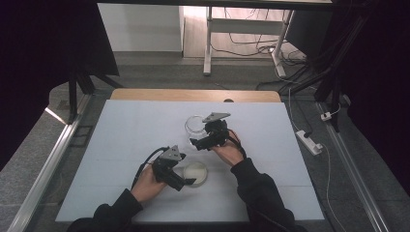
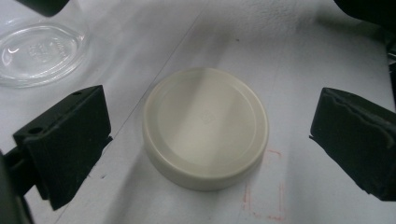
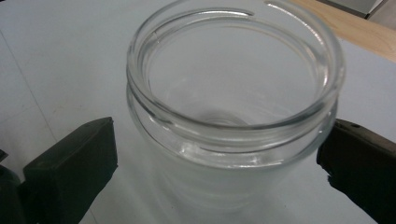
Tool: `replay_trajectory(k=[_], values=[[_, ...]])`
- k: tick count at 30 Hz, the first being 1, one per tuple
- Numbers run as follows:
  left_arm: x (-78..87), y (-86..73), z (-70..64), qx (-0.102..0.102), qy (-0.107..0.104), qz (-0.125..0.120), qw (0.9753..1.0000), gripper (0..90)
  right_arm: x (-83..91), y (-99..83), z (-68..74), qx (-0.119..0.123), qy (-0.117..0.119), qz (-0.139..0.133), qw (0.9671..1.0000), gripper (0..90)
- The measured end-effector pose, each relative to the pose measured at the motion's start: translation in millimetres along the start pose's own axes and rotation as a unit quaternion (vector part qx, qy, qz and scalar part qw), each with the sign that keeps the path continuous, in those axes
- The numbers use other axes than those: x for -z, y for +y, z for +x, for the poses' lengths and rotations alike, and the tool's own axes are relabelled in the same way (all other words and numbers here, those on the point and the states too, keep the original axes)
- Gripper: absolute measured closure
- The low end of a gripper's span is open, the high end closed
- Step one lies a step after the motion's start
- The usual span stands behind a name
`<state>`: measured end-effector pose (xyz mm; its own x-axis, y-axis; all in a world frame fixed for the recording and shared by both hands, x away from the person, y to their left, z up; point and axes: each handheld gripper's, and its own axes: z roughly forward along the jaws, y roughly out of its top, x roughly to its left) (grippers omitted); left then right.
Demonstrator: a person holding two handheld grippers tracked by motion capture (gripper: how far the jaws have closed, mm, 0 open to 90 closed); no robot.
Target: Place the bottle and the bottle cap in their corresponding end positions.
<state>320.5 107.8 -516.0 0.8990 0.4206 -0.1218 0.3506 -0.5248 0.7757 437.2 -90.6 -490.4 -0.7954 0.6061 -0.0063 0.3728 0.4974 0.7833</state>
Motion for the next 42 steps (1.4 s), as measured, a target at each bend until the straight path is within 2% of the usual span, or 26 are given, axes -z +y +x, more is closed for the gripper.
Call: replay_trajectory(k=[7,16,19,23,27,33,42], values=[[9.5,-0.6,-0.2,0.0,0.001,-0.008,1.0,0.0,12.5,-2.5,1.8,0.002,0.001,-0.002,1.0,0.0],[26.9,-2.8,2.3,0.014,0.011,-0.023,0.9996,0.0,37.4,-7.6,4.3,0.008,-0.002,-0.011,0.9999,0.0],[32.4,-4.0,3.0,0.028,0.004,-0.027,0.9992,0.0,45.3,-9.8,5.8,0.004,0.005,-0.018,0.9998,0.0],[40.8,-7.0,1.9,0.037,0.0,-0.034,0.9987,0.0,54.8,-13.4,8.9,-0.001,0.013,-0.026,0.9996,0.0],[48.3,-10.3,0.8,0.038,0.006,-0.037,0.9985,0.0,63.7,-17.9,14.7,0.002,0.015,-0.028,0.9995,0.0],[59.6,-17.8,-0.3,0.043,0.021,-0.038,0.9981,0.0,76.5,-26.5,24.1,0.019,0.014,-0.027,0.9994,0.0],[80.3,-34.1,-1.6,0.058,0.042,-0.042,0.9965,0.0,97.5,-42.8,31.0,0.01,0.005,-0.03,0.9995,0.0]])
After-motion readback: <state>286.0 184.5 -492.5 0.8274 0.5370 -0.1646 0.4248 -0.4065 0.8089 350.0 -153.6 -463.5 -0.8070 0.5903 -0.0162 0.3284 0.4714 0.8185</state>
